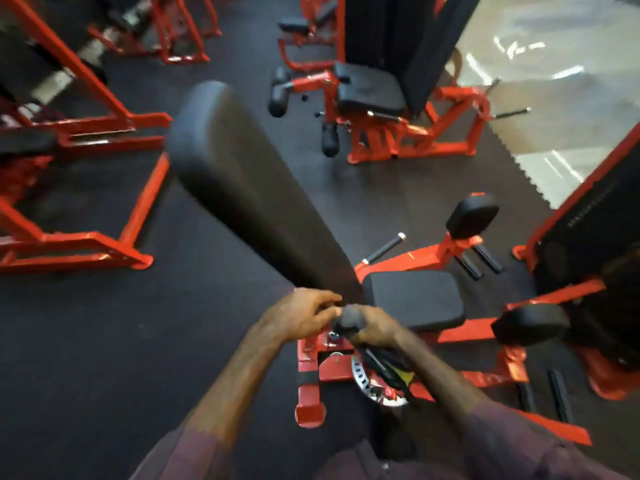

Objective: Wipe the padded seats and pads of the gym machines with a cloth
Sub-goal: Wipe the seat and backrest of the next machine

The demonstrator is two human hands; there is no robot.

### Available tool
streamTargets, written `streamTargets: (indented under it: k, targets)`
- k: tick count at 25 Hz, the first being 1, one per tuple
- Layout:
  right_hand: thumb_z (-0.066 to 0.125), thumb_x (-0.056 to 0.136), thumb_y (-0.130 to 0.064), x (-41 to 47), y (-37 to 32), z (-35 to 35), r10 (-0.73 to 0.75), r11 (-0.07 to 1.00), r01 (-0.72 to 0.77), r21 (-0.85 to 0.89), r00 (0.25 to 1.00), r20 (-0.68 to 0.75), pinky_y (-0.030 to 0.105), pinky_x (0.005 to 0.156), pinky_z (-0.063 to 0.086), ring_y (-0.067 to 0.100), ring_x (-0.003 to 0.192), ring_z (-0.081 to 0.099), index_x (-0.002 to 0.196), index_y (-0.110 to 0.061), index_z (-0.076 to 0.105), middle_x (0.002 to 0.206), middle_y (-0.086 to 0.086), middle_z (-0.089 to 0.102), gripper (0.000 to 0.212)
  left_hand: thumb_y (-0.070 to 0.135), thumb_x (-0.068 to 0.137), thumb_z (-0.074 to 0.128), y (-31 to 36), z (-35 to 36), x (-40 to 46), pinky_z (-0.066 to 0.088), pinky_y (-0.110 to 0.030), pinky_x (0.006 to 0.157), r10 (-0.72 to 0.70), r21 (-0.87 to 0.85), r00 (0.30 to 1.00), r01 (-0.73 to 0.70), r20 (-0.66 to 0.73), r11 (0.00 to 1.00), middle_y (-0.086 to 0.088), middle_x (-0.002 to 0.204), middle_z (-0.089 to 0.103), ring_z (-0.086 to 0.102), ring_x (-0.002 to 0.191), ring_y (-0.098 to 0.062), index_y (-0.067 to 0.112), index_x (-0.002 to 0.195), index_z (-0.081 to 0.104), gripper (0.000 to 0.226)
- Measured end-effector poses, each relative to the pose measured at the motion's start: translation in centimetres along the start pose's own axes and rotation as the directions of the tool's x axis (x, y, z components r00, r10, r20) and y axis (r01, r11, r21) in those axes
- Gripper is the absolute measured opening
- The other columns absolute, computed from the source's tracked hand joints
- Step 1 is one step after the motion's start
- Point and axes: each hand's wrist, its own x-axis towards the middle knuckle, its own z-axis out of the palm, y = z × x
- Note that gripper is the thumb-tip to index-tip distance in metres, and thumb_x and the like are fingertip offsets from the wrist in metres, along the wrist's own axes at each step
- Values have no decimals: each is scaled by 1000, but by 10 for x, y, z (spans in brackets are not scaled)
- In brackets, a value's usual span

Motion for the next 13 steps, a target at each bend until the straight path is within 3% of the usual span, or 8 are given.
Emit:
streamTargets:
  k: [4, 5, 7, 9, 13]
  targets:
    - [74, 83, -6, -18, -109, 86, -296, 923, 307, -234, 952, 84, 22, 89, 51, 3, 92, 59, 105, -9, 69, 104, 7, 70, 23, 64, 90, 45, -106, -18, -160, 55, -37, 99, -339, 12, 936, 342, -93, 940, 3, 128, 74, 69, 119, -20, 26, 134, 68, 63]
    - [72, 83, -10, -12, -142, 105, -356, 884, 376, -277, 927, 121, 26, 90, 52, 7, 92, 61, 106, -14, 68, 107, 7, 70, 24, 64, 88, 43, -132, -27, -200, 55, -37, 100, -417, -1, 899, 421, -132, 907, 4, 130, 73, 68, 120, -19, 27, 135, 68, 65]
    - [70, 85, -23, 3, -221, 134, -418, 818, 443, -367, 896, 151, 39, 97, 52, 25, 112, 64, 123, -23, 62, 125, 7, 66, 39, 66, 87, 44, -176, -50, -281, 55, -38, 103, -573, -66, 791, 574, -215, 816, 9, 132, 72, 67, 123, -16, 34, 138, 65, 64]
    - [71, 86, -21, 14, -303, 153, -506, 717, 552, -426, 832, 227, 38, 97, 49, 28, 123, 60, 132, -22, 58, 135, 5, 61, 49, 70, 83, 45, -209, -74, -348, 55, -40, 103, -670, -148, 684, 659, -288, 737, 14, 132, 71, 66, 123, -13, 41, 138, 62, 65]
    - [72, 86, -20, 51, -443, 185, -594, 609, 651, -453, 753, 283, 35, 93, 48, 25, 120, 62, 123, -25, 60, 128, 1, 62, 39, 62, 98, 52, -262, -128, -439, 51, -41, 106, -738, -181, 540, 744, -405, 644, 14, 145, 60, 56, 136, -13, 40, 148, 54, 55]
